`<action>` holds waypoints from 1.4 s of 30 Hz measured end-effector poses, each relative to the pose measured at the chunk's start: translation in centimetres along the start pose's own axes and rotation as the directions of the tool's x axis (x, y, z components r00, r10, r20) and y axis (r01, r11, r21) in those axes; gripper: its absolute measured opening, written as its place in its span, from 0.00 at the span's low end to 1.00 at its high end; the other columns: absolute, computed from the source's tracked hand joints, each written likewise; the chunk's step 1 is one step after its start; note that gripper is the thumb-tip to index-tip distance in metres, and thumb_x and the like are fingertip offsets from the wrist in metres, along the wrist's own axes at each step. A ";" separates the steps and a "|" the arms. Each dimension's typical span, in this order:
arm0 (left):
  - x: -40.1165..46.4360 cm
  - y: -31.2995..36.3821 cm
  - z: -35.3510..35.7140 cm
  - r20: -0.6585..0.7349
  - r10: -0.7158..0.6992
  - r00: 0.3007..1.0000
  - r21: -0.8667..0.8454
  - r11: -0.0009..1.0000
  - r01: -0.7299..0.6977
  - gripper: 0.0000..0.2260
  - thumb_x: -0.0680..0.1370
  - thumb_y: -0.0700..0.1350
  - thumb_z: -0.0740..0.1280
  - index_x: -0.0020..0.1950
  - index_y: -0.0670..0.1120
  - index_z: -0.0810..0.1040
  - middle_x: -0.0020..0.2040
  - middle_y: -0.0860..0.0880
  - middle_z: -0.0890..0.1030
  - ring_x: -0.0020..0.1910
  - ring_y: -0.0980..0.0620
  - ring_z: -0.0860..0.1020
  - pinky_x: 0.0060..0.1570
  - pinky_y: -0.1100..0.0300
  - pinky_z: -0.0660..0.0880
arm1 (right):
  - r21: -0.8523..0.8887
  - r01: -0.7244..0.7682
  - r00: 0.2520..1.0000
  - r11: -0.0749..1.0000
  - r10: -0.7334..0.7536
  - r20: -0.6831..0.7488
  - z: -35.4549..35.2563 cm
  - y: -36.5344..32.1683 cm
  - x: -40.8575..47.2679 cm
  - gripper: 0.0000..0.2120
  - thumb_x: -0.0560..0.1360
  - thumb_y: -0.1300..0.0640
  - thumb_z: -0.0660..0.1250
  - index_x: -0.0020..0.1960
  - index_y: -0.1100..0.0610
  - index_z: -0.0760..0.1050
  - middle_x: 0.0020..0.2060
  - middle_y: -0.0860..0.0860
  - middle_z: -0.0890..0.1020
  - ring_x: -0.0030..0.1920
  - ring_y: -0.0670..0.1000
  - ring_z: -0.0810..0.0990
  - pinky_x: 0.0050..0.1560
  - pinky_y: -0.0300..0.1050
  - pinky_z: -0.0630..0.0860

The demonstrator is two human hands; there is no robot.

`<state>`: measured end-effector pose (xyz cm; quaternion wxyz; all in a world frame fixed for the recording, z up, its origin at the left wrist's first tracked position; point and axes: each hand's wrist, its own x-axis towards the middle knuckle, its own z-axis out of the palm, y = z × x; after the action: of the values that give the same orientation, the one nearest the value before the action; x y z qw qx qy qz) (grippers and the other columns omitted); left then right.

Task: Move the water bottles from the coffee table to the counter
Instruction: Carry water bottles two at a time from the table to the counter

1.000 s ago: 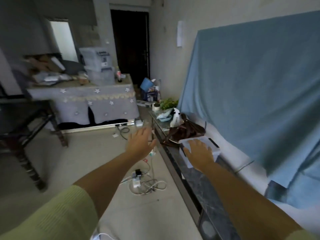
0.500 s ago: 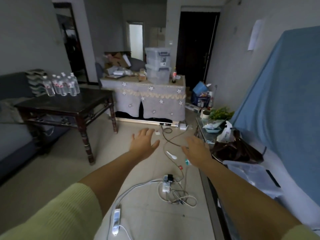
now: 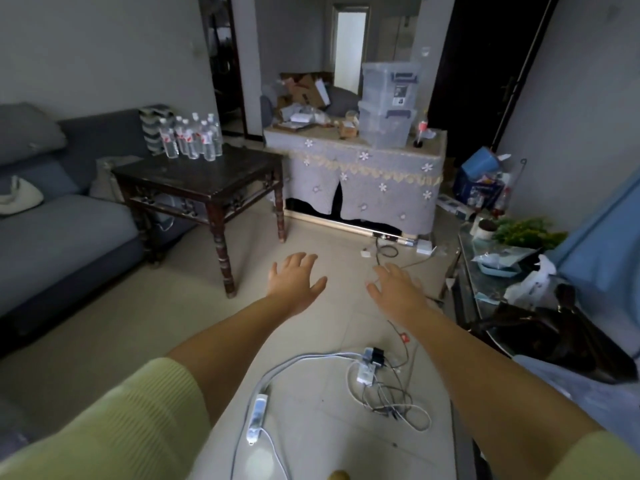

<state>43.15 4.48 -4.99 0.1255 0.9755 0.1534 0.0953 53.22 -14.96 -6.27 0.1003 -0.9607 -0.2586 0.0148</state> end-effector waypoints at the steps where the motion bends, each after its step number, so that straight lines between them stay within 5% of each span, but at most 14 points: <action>1: 1.0 -0.8 0.2 -0.003 -0.019 1.000 0.008 1.000 0.019 0.26 0.79 0.59 0.57 0.75 0.52 0.60 0.75 0.49 0.63 0.74 0.48 0.60 0.72 0.43 0.56 | -0.001 0.010 1.000 1.000 -0.010 0.012 0.4 -0.2 1.5 0.25 0.82 0.43 0.50 0.76 0.50 0.58 0.76 0.52 0.59 0.75 0.54 0.58 0.73 0.58 0.54; 19: 28.2 -11.6 0.1 -0.030 -0.192 0.981 -0.005 0.981 0.192 0.23 0.79 0.59 0.58 0.72 0.51 0.65 0.72 0.48 0.67 0.72 0.46 0.63 0.71 0.45 0.57 | -0.044 0.161 0.987 0.986 -0.161 0.004 0.8 -4.5 32.8 0.24 0.82 0.43 0.51 0.75 0.49 0.59 0.75 0.51 0.61 0.73 0.55 0.61 0.73 0.56 0.57; 42: 55.6 -19.8 4.8 -0.020 -0.418 0.908 0.027 0.908 0.419 0.30 0.78 0.61 0.58 0.77 0.50 0.58 0.76 0.47 0.61 0.75 0.45 0.59 0.75 0.43 0.53 | -0.010 0.346 0.936 0.938 -0.344 0.072 4.5 -6.0 67.3 0.23 0.81 0.43 0.53 0.73 0.50 0.62 0.74 0.52 0.64 0.73 0.55 0.63 0.72 0.58 0.58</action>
<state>90.79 39.67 -6.81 0.1268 0.9211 0.3612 0.0704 108.19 24.59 -7.89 0.0817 -0.9004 -0.4265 0.0274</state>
